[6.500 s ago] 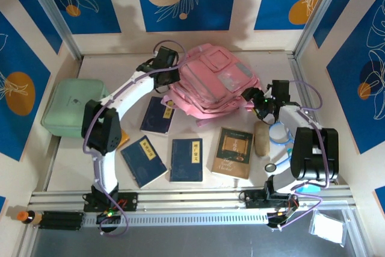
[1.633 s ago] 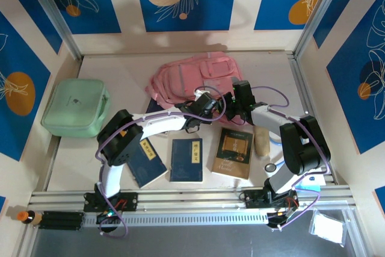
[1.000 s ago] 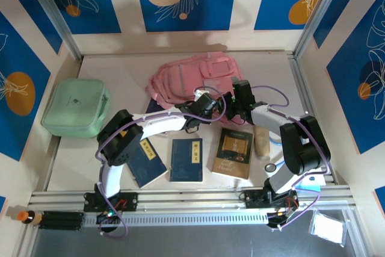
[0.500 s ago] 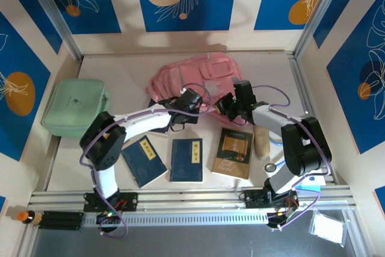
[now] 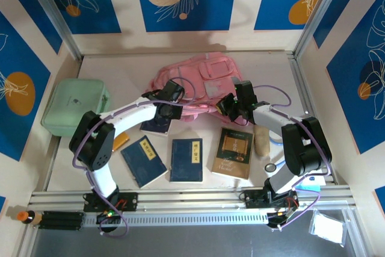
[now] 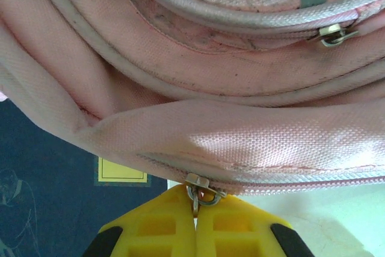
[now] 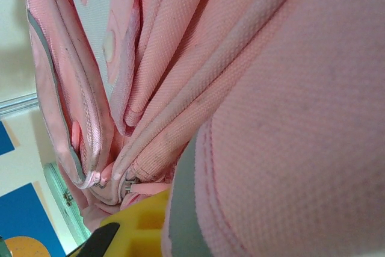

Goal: Pack the student bag

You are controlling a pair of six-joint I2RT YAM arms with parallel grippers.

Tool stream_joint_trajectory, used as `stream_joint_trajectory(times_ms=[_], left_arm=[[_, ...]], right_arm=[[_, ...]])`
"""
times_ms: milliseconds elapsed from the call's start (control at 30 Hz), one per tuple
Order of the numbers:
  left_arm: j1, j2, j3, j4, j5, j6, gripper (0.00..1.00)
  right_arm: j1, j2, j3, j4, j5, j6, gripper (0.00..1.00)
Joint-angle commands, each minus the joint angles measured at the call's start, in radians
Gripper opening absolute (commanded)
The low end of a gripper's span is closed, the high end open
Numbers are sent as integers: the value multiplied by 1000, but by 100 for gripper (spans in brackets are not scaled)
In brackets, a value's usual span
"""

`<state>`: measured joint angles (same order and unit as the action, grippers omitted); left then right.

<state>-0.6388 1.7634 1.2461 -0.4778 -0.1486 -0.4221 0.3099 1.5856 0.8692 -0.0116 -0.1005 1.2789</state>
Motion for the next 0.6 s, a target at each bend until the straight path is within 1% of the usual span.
stream_joint_trajectory(times_ms=[0,33,167,233,567], left_arm=[[7,6,-1,30,19,47,0],[7,11,-1,37,20,56,0],[7,19,-9,75,12,88,16],[8,20,-14,88,12,99,20],[10,59,-10,104,13,103,21]], right_arm=[[-10,-35,10,10,-10,-33,0],[-10,-37,10,10,-11,-34,0],[-11,-35,11,10,-16,-37,0],[-10,-33,12,10,-18,-35,0],[-10,-30,13,10,-21,-30,0]])
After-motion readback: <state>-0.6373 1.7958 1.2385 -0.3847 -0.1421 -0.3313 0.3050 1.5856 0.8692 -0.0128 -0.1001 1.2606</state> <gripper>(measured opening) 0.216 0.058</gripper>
